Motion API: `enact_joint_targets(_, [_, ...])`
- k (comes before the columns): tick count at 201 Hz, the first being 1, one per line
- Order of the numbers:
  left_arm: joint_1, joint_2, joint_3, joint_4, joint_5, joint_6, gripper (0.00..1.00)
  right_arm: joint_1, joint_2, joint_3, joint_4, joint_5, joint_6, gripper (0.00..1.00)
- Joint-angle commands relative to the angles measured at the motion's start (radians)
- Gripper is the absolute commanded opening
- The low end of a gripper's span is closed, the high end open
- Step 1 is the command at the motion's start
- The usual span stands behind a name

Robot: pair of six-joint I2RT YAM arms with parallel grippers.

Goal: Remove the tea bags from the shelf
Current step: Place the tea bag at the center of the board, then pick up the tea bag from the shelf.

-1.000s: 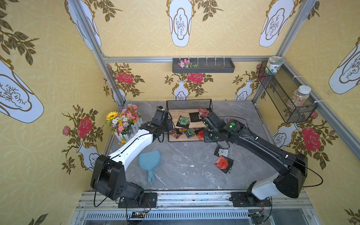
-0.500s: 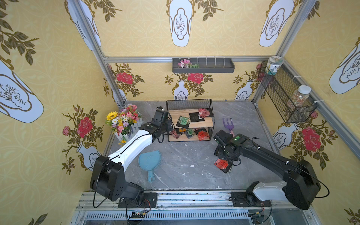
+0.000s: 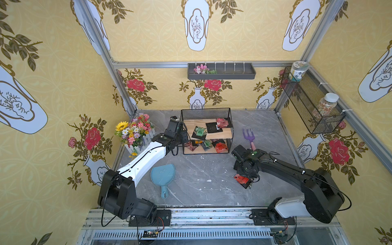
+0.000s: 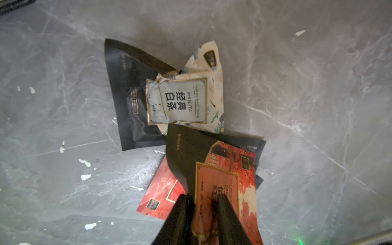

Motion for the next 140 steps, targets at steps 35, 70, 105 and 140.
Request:
enact_joint_targets(35, [-0.002,0.010,0.000,-0.019,0.025,-0.009,0.29,0.000,-0.024,0.040,-0.023,0.010,0.007,0.46])
enact_joint_targets(70, [-0.002,0.014,0.004,-0.016,0.028,-0.009,0.29,0.003,-0.058,0.111,-0.097,0.051,0.008,0.51])
enact_joint_targets(105, [-0.003,0.018,0.011,-0.018,0.028,-0.006,0.29,0.086,-0.064,0.282,-0.188,0.162,-0.050,0.53])
enact_joint_targets(140, [-0.003,0.022,0.012,-0.015,0.028,-0.004,0.29,0.223,0.118,0.586,-0.210,0.228,-0.194,0.58])
